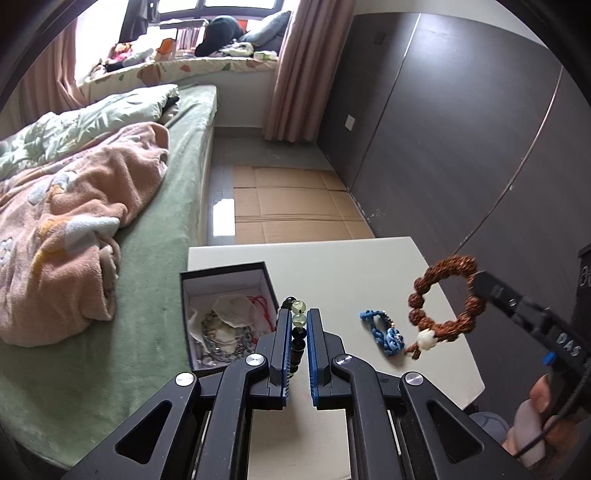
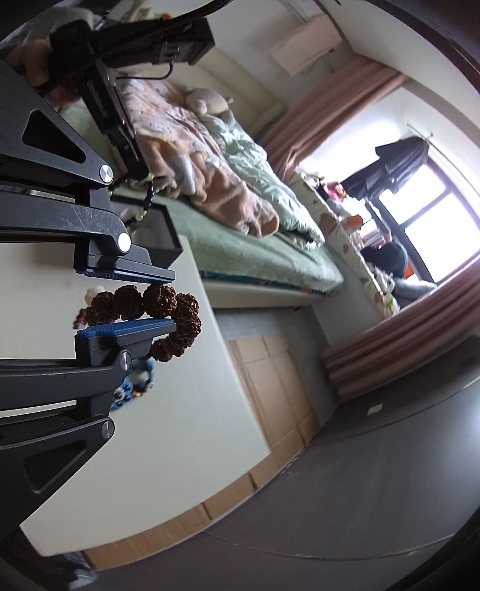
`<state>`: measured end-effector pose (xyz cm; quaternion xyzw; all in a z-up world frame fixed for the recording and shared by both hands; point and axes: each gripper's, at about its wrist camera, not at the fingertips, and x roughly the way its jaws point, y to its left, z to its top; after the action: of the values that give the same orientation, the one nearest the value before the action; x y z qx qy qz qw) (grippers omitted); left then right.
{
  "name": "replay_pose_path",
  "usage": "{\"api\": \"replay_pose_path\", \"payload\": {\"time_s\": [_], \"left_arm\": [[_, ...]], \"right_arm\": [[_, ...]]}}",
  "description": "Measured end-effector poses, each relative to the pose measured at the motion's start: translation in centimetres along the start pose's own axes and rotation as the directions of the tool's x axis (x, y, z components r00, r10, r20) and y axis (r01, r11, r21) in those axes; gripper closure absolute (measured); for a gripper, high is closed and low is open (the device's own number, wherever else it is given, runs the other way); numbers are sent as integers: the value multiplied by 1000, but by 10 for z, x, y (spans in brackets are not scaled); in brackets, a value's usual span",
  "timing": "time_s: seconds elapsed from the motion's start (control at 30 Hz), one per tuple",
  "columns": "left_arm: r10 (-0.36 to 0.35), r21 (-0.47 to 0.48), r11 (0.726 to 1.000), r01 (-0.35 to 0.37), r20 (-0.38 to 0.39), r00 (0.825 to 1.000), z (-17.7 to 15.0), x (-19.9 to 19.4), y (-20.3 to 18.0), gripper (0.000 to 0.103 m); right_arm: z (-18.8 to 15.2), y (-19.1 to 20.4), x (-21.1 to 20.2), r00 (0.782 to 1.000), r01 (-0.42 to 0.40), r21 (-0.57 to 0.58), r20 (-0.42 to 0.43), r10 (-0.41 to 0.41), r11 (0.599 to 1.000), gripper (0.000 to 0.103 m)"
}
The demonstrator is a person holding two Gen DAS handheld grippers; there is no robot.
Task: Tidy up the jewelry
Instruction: 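Close the right tool on the brown rudraksha bracelet and lift it, then carry both bracelets over the black box and open both tools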
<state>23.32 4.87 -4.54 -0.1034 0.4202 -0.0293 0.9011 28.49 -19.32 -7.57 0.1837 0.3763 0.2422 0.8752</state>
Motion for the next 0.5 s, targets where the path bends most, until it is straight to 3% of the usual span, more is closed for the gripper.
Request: {"api": "replay_pose_path", "payload": {"time_s": [0.23, 0.5], "left_arm": [[12, -31, 999, -11, 24, 1000, 7, -12, 19, 95], [37, -70, 997, -34, 44, 998, 17, -18, 48, 95]], "right_arm": [[27, 42, -9, 996, -93, -105, 2, 94, 990, 83], [36, 73, 30, 981, -180, -162, -101, 166, 970, 83]]}}
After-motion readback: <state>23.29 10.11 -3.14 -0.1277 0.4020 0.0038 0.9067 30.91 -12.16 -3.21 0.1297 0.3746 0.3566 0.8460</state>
